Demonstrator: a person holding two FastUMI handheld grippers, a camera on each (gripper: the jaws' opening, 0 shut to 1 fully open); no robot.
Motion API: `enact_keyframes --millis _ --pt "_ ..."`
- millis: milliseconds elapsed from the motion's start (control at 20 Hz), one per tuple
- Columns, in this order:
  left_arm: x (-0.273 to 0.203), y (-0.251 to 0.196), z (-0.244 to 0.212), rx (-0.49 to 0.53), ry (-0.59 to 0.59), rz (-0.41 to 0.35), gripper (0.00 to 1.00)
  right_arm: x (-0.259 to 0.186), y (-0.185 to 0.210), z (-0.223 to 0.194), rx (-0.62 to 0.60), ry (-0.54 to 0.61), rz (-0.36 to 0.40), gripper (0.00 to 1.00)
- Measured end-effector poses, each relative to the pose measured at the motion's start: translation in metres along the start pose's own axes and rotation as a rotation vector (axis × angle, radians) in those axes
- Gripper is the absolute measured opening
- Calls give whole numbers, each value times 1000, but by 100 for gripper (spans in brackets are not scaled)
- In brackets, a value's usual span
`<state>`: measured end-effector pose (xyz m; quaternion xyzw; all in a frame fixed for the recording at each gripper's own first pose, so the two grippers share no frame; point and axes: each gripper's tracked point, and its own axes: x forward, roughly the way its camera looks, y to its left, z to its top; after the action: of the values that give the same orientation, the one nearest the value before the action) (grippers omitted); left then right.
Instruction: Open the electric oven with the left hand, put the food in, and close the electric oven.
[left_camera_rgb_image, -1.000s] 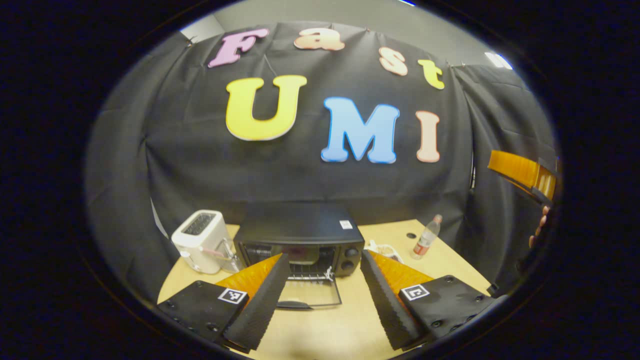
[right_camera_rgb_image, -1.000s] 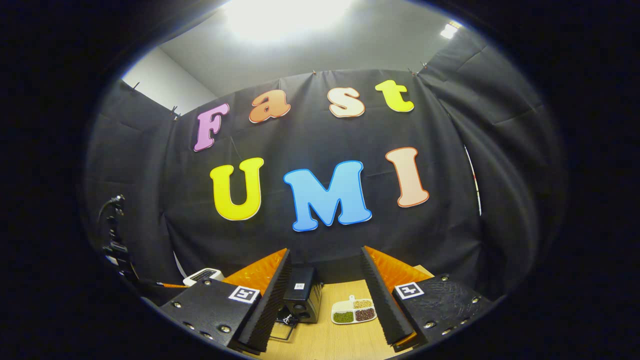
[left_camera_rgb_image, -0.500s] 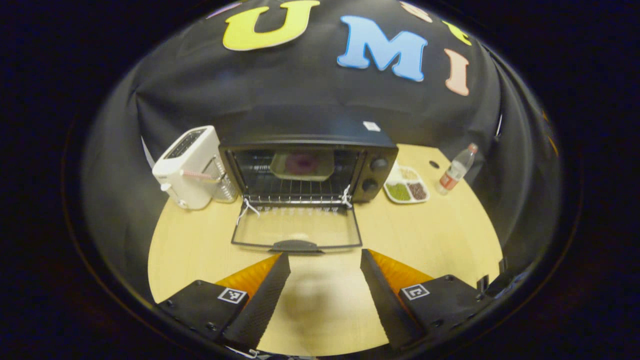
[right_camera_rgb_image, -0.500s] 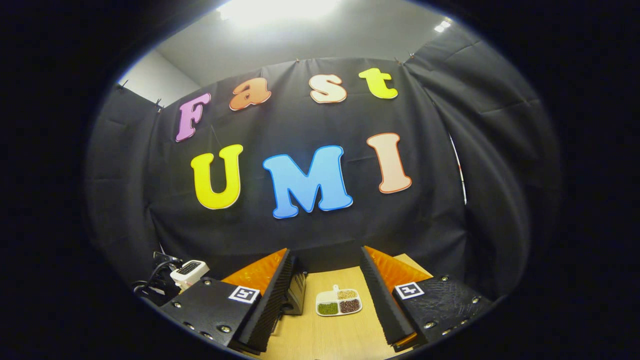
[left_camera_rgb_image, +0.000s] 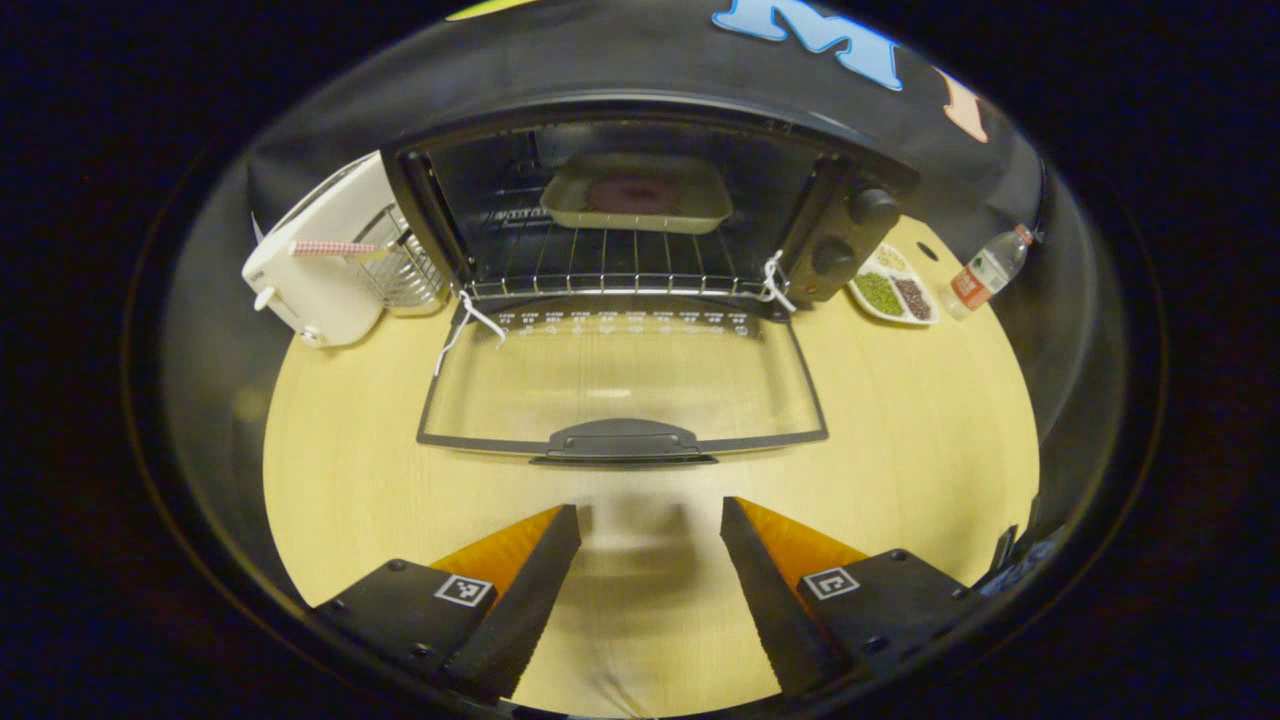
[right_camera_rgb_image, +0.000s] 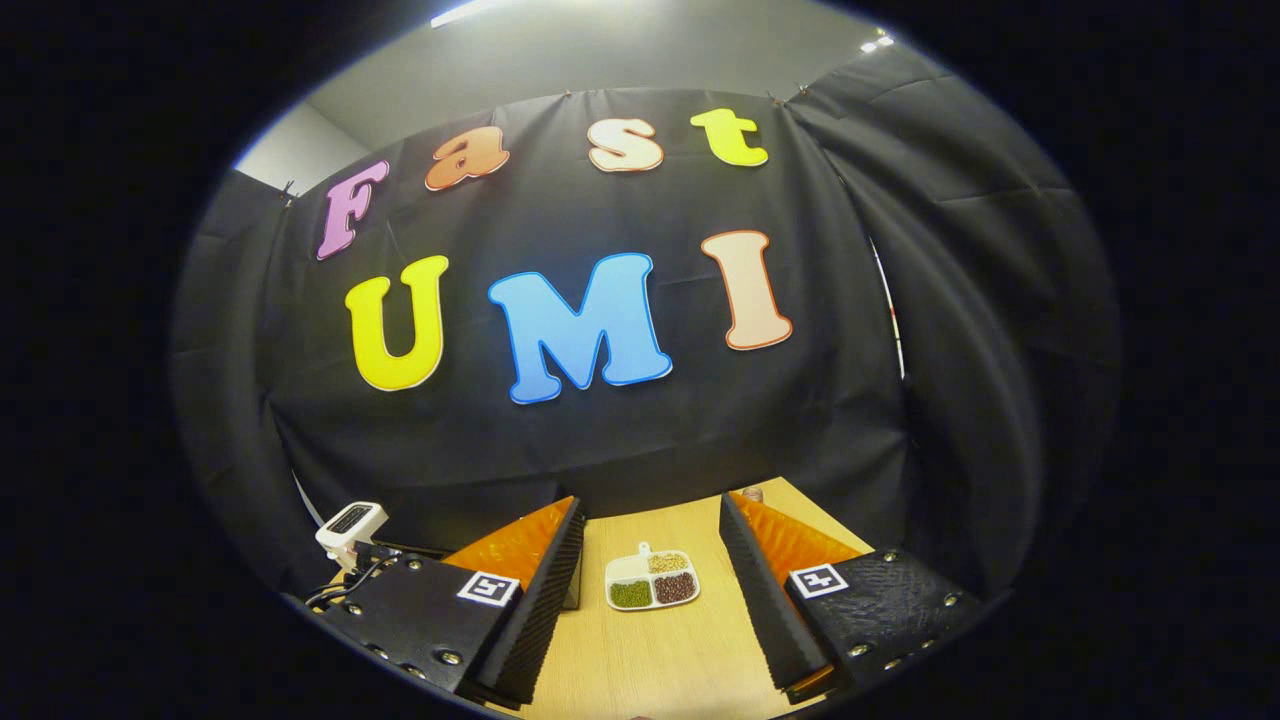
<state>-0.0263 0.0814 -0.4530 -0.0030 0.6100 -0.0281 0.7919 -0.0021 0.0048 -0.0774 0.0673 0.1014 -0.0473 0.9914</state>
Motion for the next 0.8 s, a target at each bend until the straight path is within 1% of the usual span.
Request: enact_keyframes --millis 50,100,200,250,300,350,400,500,550,600,650,750,800 --pt "7 2 -1 4 17 2 97 1 0 0 -3 0 -4 83" --pt "13 3 -1 1 27 -2 100 2 -1 1 -7 0 -8 83" --pt "23 9 1 8 46 13 100 3 -3 -1 -18 1 -26 83" --pt "30 11 3 8 50 14 97 4 -3 -2 -24 7 -32 83" --pt "35 12 4 4 53 15 100 4 -2 -5 -26 14 -35 83" --pt "40 12 3 2 72 11 100 4 -4 -6 -27 19 -40 83" --pt "41 13 3 10 80 16 97 5 -4 -6 -26 21 -42 83" --pt "44 15 5 33 90 20 97 6 -3 -8 -26 26 -46 83" --pt "45 15 4 36 101 19 100 7 -3 -8 -28 26 -49 83" --pt "44 14 5 30 105 17 96 7 -3 -8 -25 25 -51 83" --pt "42 14 5 29 104 16 96 8 -3 -8 -21 26 -51 83" --pt "35 14 6 41 83 16 96 8 -1 -10 -17 29 -49 83" --pt "30 13 7 41 71 15 100 10 1 -12 -14 34 -47 83"
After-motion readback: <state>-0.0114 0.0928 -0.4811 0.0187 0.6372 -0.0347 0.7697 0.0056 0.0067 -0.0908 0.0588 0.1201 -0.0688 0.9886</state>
